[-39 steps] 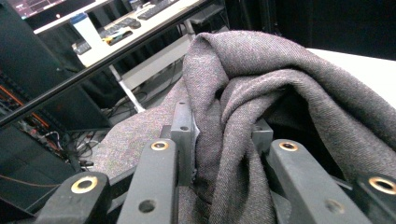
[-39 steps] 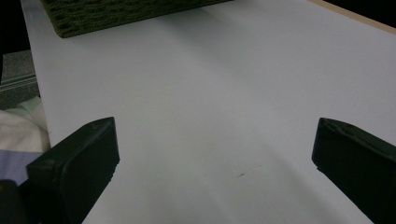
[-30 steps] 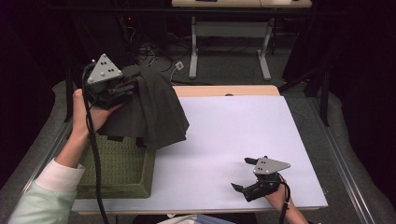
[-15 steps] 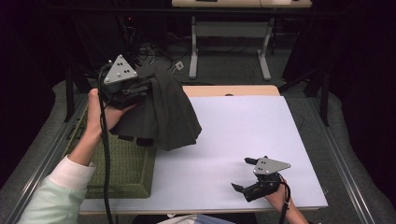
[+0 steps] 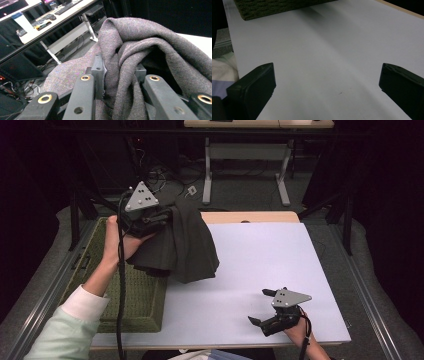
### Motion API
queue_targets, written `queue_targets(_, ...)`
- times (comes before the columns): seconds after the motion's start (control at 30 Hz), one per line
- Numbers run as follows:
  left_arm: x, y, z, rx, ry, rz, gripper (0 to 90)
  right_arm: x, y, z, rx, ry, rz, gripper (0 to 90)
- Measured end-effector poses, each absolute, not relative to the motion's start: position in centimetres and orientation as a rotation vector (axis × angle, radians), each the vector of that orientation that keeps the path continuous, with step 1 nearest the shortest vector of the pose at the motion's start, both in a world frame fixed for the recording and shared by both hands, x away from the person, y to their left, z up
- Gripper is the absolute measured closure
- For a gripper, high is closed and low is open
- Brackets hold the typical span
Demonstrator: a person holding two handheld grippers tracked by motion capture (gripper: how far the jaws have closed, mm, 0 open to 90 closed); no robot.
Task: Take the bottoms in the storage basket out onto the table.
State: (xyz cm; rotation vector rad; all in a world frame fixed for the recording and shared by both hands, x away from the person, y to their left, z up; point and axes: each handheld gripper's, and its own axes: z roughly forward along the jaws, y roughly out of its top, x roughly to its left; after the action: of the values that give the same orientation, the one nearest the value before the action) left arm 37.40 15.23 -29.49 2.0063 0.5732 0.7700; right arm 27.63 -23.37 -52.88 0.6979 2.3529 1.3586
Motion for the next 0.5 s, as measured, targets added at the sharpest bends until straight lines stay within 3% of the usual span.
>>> queue_targets(0.5, 37.8, 14.0, -29.8, 2.015, 0.553, 0.753, 72.1, 27.6, -23.4, -52.9, 0.700, 2.355, 1.356, 0.4)
